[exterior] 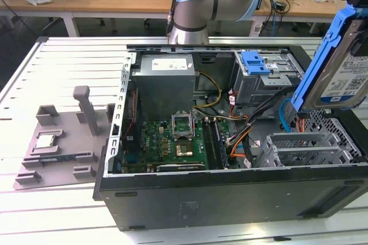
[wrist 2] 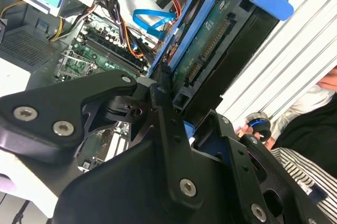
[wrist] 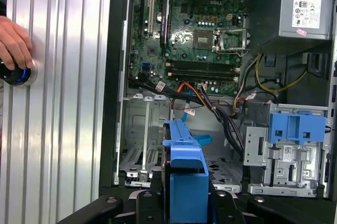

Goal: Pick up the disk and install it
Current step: 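Pick up the disk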

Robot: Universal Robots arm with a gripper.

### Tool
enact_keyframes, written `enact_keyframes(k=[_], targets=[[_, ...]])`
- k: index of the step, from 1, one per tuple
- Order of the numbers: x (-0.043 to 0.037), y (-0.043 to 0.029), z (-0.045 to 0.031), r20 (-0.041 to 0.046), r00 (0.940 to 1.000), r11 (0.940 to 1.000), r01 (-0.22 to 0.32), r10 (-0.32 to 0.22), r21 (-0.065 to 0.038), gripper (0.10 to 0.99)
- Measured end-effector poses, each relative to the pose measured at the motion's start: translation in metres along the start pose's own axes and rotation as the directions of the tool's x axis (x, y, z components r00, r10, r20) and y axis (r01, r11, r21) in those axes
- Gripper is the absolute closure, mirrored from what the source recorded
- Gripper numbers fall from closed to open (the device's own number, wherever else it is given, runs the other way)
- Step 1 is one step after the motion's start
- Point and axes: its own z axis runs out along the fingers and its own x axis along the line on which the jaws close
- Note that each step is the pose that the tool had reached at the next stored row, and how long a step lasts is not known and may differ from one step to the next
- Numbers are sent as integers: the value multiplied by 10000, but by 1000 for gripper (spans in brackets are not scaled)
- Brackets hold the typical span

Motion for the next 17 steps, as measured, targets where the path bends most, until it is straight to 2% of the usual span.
enact_keyframes(k=[7,11,17], targets=[[108,10,65,-1,10000,10000,-1,1,0,718],[186,44,105,0,10000,10000,0,0,0,718],[202,63,146,-3,10000,10000,0,0,-1,718]])
